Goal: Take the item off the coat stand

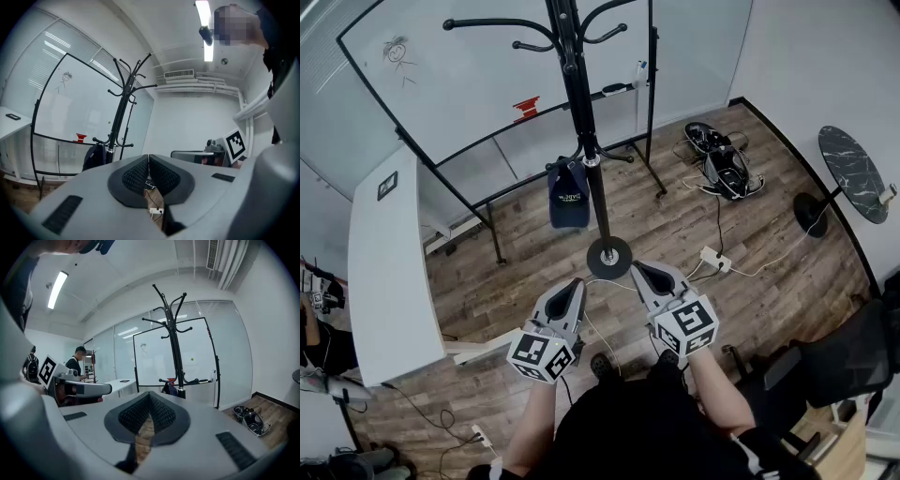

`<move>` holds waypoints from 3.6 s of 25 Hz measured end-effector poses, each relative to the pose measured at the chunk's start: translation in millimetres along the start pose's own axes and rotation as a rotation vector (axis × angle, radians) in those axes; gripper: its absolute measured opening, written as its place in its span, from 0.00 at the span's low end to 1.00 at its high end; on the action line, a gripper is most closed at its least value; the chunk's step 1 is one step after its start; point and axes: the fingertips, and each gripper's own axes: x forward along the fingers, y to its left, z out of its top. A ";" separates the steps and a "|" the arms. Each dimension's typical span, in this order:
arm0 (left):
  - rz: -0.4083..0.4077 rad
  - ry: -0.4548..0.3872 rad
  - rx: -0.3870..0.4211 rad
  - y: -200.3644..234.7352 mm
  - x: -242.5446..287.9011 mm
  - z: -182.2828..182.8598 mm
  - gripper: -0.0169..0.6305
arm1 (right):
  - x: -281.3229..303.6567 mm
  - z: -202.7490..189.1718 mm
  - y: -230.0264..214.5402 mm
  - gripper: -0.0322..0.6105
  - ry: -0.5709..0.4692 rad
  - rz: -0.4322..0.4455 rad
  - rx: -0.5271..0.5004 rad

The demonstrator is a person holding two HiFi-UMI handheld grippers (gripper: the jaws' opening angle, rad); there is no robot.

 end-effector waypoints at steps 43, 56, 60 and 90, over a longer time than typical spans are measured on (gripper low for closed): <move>0.150 0.016 -0.035 83.2 1.3 9.0 0.06 | 135.8 -15.2 9.4 0.10 0.117 0.130 0.064; 0.272 -0.016 -0.029 104.0 50.7 20.6 0.06 | 226.5 -7.0 -49.8 0.11 0.141 0.177 -0.044; 0.315 -0.023 -0.039 106.6 61.3 25.1 0.06 | 246.0 -10.8 -59.4 0.22 0.165 0.212 -0.063; 0.511 0.025 -0.091 111.3 51.3 6.0 0.06 | 354.7 -68.0 -93.6 0.47 0.279 0.126 -0.097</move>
